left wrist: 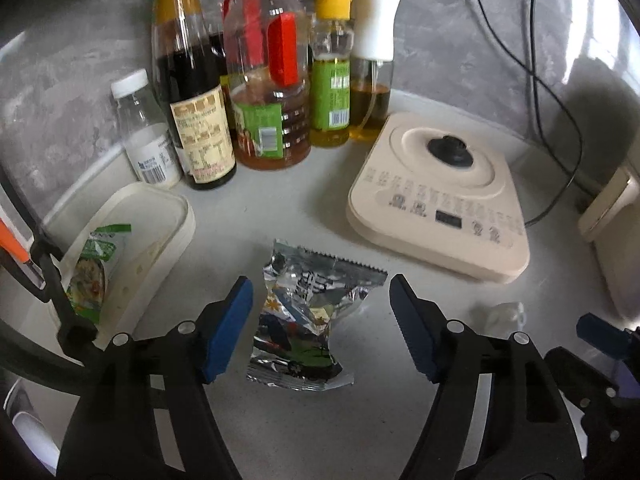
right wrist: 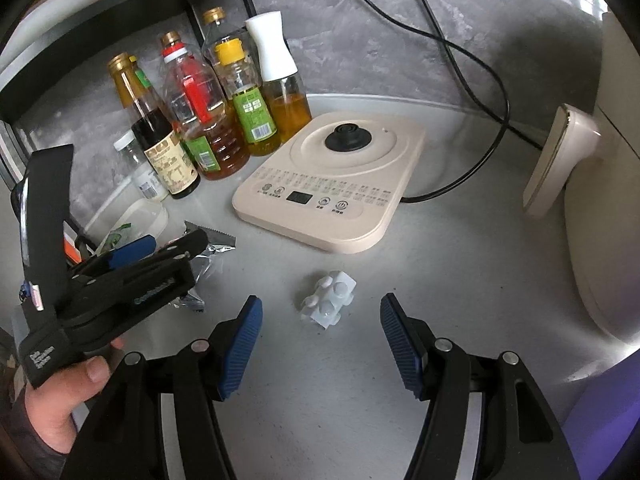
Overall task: Collect trash
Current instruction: 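Grasp the silver snack bag with the left tool while the right tool grasps the white blister pack, then carry the snack bag and blister pack over the purple bucket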
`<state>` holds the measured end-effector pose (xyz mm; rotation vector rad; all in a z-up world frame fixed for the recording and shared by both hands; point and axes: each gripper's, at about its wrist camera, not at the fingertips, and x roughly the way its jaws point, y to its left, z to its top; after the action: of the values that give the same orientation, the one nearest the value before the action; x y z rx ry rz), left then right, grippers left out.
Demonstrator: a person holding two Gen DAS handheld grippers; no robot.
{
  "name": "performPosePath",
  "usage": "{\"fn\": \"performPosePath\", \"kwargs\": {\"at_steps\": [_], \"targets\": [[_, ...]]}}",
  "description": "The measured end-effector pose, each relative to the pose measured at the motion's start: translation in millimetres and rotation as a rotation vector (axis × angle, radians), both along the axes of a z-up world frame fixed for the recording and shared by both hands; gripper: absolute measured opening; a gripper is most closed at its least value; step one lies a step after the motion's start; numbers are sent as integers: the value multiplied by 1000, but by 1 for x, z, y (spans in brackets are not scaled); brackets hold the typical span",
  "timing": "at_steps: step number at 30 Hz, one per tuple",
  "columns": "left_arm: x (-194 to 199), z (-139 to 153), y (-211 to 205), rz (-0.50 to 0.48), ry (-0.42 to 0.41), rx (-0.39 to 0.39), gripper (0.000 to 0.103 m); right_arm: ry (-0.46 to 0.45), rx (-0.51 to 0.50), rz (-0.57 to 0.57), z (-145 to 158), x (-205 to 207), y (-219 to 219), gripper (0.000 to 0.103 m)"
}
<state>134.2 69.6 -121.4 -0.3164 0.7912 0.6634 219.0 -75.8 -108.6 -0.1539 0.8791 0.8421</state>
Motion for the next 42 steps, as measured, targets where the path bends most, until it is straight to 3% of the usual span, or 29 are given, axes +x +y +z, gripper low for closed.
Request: {"fn": "performPosePath", "kwargs": {"at_steps": [4,5,7,12,23,26,30,33,34,42], "targets": [[5,-17,1,-10,65,-23,68,12,-4,7,-5,3,3,61],[6,-21,0,-19,79,-31,63,19,-3,7,-6,4,3,61],[8,-27,1,-31,98,-53,41,25,0,7,-7,6,4,61],[6,-25,0,-55,81,-81,27,51,8,3,-13,12,8,61],[-3,-13,-4,-48,60,-73,26,102,17,13,-23,16,20,59],[-6,-10,-10,-57,70,-65,26,123,26,6,-27,18,24,52],[-9,-7,-17,-65,72,-64,26,144,24,-11,-33,22,28,21],[-12,-1,-22,-74,57,-68,26,150,25,-22,-31,23,22,18],[-13,1,-24,-79,52,-65,26,142,33,-29,-27,22,17,10],[-33,29,-42,-120,-23,-52,26,89,73,-116,-1,5,-39,10]]}}
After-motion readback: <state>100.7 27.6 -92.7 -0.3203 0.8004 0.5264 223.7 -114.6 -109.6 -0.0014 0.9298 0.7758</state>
